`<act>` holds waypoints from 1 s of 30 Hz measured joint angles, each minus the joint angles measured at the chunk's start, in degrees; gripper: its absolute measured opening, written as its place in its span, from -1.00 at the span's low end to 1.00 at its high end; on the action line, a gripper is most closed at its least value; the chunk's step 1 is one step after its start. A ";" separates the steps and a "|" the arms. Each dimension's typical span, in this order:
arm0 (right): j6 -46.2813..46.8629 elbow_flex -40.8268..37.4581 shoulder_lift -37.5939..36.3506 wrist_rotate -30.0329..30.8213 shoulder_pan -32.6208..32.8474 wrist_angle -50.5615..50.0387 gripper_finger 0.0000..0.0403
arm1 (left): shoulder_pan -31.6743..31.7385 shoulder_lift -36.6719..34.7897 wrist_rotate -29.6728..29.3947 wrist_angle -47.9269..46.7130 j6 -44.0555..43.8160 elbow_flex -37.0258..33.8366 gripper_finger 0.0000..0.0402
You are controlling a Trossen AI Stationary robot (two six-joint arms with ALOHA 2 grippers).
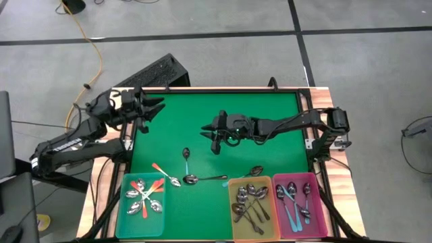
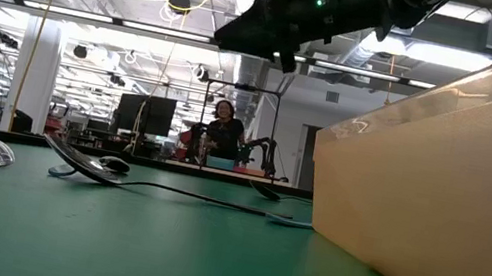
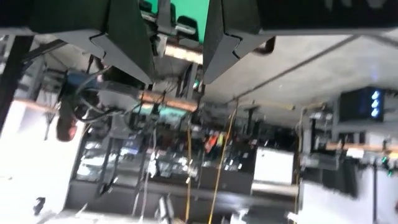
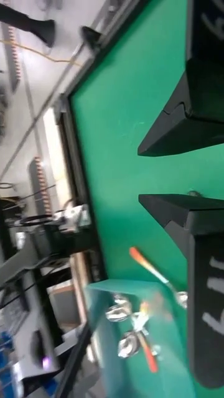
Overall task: Sort silverware by color (type)
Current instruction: Put the black spoon into the orange bin
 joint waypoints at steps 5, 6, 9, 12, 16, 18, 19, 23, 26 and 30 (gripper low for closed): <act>-0.02 0.04 -0.09 0.00 0.02 1.33 -0.40 | -0.62 -2.68 -2.87 5.98 -3.54 -4.78 -0.40; -0.04 0.02 -0.07 0.02 0.16 1.21 -0.40 | -0.61 -3.15 -3.06 6.24 -4.37 -5.29 -0.40; -0.07 0.02 -0.07 0.02 0.47 1.73 -0.40 | -0.60 -4.04 -3.17 6.27 -5.06 -5.56 -0.40; -0.07 0.02 -0.07 0.01 0.50 1.73 -0.40 | -0.62 -4.13 -4.25 6.68 -5.09 -5.56 -0.40; -0.20 0.02 -0.07 0.02 0.35 2.75 -0.40 | -0.62 -3.83 -5.82 6.35 -4.61 -5.56 -0.40; -0.20 0.02 -0.07 0.02 0.28 3.40 -0.40 | -0.61 -3.43 -6.20 6.40 -5.03 -5.56 -0.40; -0.23 0.02 -0.07 0.02 0.28 3.62 -0.40 | -0.62 -3.29 -6.46 6.32 -5.25 -5.58 -0.40; -3.69 0.02 -0.07 0.02 0.31 4.37 -0.40 | -0.60 -3.28 -6.56 5.61 -4.16 -5.58 -0.40; -5.62 0.02 -0.07 0.02 0.31 4.62 -0.40 | -0.60 -3.28 -6.56 5.40 -4.02 -5.58 -0.39; -5.85 0.02 -0.07 -0.02 0.31 4.68 -0.40 | -0.60 -3.30 -6.56 5.41 -3.77 -5.58 -0.36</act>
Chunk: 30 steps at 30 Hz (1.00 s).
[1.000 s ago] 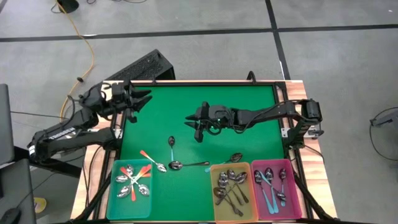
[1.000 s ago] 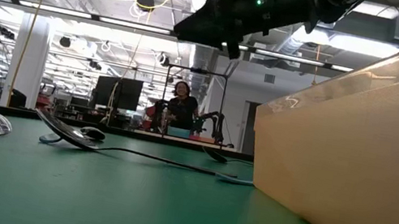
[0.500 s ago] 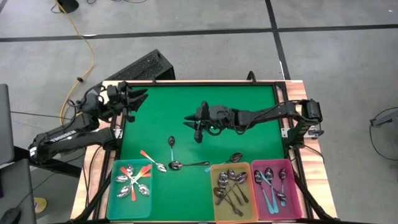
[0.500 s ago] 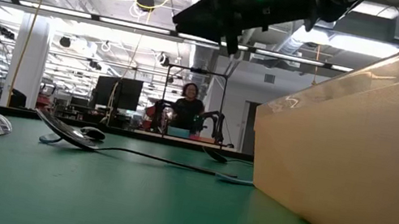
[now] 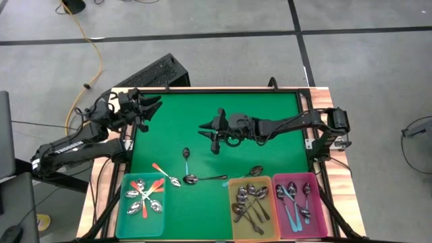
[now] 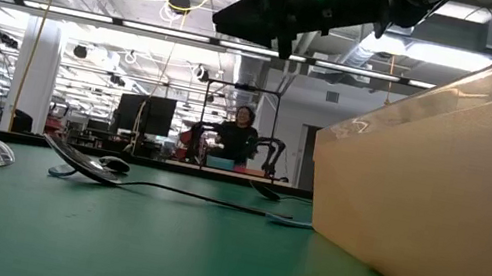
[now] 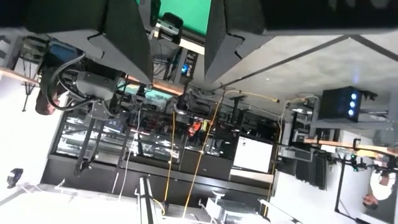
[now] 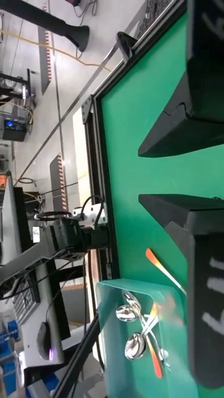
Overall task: Sort silverware by color (type)
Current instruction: Put the black spoon into the orange bin
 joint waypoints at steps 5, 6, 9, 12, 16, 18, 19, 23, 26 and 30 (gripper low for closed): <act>0.04 0.00 0.00 -1.34 -0.81 0.64 -0.34 | 0.02 0.55 -2.89 -0.01 0.63 0.00 -0.30; 0.05 0.00 0.00 -1.80 -1.02 0.58 -0.32 | 0.02 0.78 -2.99 -0.07 0.64 0.00 -0.28; 0.04 0.00 0.00 -2.18 -1.42 0.60 -0.23 | 0.02 1.63 -2.99 -0.56 1.26 0.00 -0.21; 0.06 0.00 0.00 -2.25 -1.84 0.56 -0.16 | 0.02 2.86 -2.43 -0.57 1.05 0.00 -0.16; -0.18 0.00 0.00 -2.21 -1.88 1.33 -0.10 | 0.02 4.16 -0.83 -0.36 0.87 0.00 -0.14; -0.20 0.00 0.00 -2.30 -1.88 1.98 -0.10 | 0.02 4.31 -0.81 0.33 0.19 0.00 -0.14; -0.23 0.00 0.00 -2.75 -1.86 2.34 -0.10 | 0.01 4.27 -0.79 0.79 -0.10 0.00 -0.13; -0.39 0.00 0.00 -3.37 -1.74 4.90 -0.12 | 0.02 3.81 -0.80 2.65 -0.01 0.00 -0.13; -0.38 0.00 0.00 -3.41 -1.81 6.51 -0.13 | 0.00 3.58 -0.38 3.76 -0.21 -0.02 -0.13; 0.04 0.00 0.00 -3.41 -1.84 6.46 -0.13 | -0.01 3.61 0.80 3.77 -0.89 -0.02 -0.13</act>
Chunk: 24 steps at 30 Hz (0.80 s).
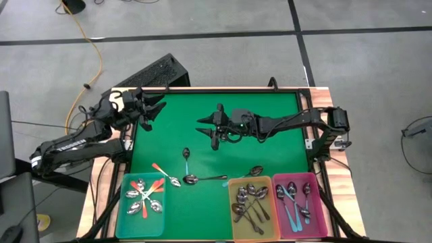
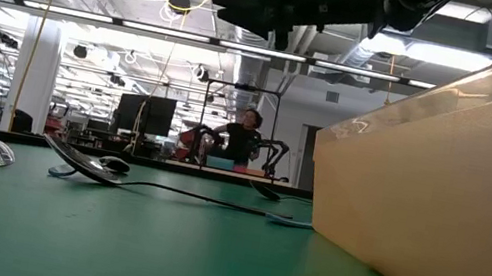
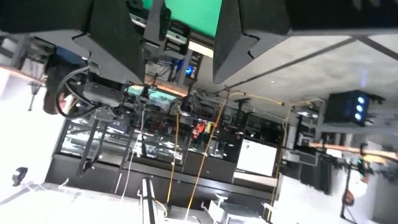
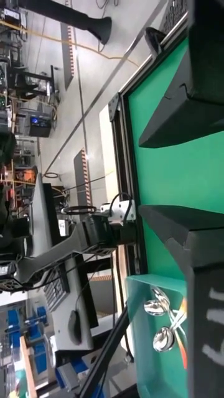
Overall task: Sort silverware by color (type)
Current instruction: Put the black spoon into the orange bin
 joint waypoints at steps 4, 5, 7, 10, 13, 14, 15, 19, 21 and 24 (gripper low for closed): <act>0.50 -0.01 0.00 0.00 0.24 0.79 -0.13 | 0.01 0.11 0.31 0.46 -1.35 0.00 -0.13; 0.50 -0.02 0.02 0.00 0.24 1.52 -0.13 | 0.01 0.13 0.31 0.32 -1.33 0.00 -0.13; 0.50 -0.02 0.02 -0.02 0.24 3.03 -0.13 | 0.00 0.20 0.34 0.26 -1.33 0.00 -0.13; 0.50 -0.02 0.02 -0.02 0.20 3.56 -0.13 | 0.01 0.57 0.30 -0.19 -1.33 0.00 -0.13; 0.50 -0.02 0.04 -0.02 -0.02 3.51 -0.13 | 0.01 0.52 -0.09 -0.43 -1.00 0.00 -0.13; 0.51 -0.02 0.04 -0.02 -0.07 3.78 -0.13 | 0.01 0.52 -0.12 -0.43 -1.00 0.00 -0.13; 0.57 -0.02 0.04 -0.02 -0.07 3.91 -0.13 | 0.01 0.52 -0.13 -0.41 -1.10 0.00 -0.13; 0.24 0.01 0.04 -0.02 0.00 4.88 -0.13 | 0.01 0.52 0.21 -0.65 -0.90 0.00 -0.13; 0.22 1.28 0.04 0.03 -0.26 4.94 -0.13 | 0.01 0.55 -0.48 -0.69 -0.34 0.00 -0.13; 0.14 4.72 0.04 0.06 -0.85 4.70 -0.13 | 0.01 0.52 -2.11 -0.65 -0.29 0.00 -0.13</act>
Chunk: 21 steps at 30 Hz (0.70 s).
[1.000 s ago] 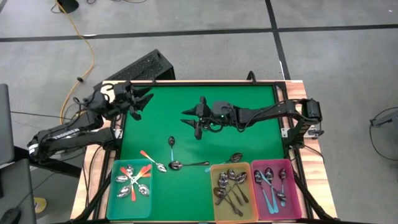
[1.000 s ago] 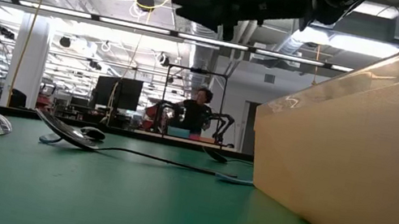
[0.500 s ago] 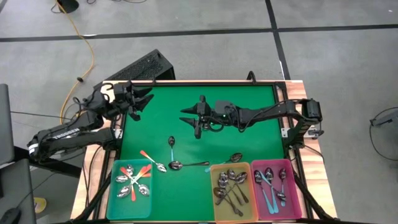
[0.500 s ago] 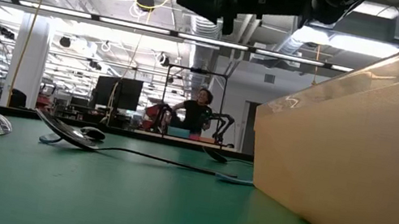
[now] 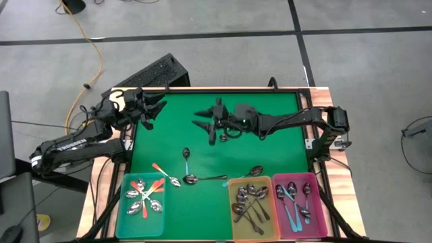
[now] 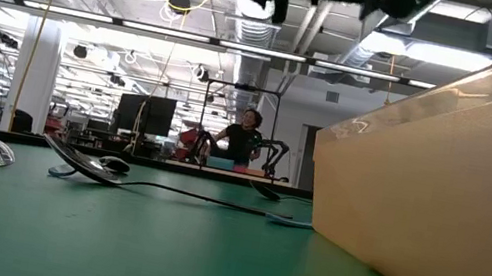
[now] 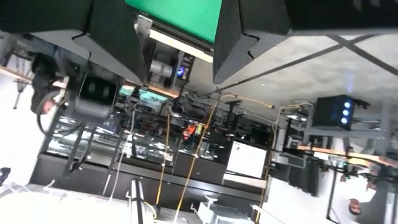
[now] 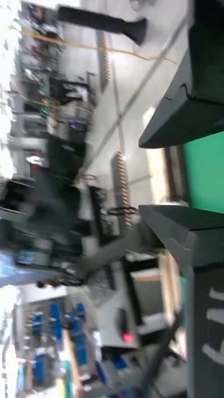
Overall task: Sort silverware by color (type)
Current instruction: Put the black spoon into the orange bin
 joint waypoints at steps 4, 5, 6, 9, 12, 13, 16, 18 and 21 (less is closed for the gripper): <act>-2.02 5.25 -0.04 0.11 -0.49 -3.64 -0.13 | 0.02 0.02 -0.21 -0.04 0.69 0.00 -0.13; -2.89 6.25 -0.07 0.11 -0.47 -5.42 -0.13 | 0.00 0.02 -0.46 -0.04 0.69 0.00 -0.13; -3.69 7.05 -0.07 0.09 -0.41 -7.05 -0.13 | 0.01 0.02 -0.69 -0.04 0.66 0.00 -0.13; -5.06 8.50 -0.04 0.05 -0.35 -10.31 -0.13 | 0.02 0.02 -0.85 -0.04 0.62 0.00 -0.13; -4.59 9.26 -0.04 0.09 -0.39 -10.27 -0.13 | 0.02 0.06 -0.94 -0.04 0.53 0.00 -0.13; -4.47 9.55 -0.04 0.11 -0.43 -10.27 -0.13 | 0.00 0.24 -1.04 -0.04 0.51 0.00 -0.13; -4.54 10.22 -0.04 0.14 -0.19 -10.30 -0.13 | 0.02 0.42 -1.10 -0.14 0.47 0.00 -0.13; -4.69 10.30 -0.04 0.14 0.11 -10.17 -0.13 | 0.00 0.37 -1.16 -0.11 0.45 0.00 -0.13; -5.08 10.30 -0.04 0.09 0.31 -10.34 -0.13 | 0.02 0.39 -1.25 -0.11 0.42 0.00 -0.14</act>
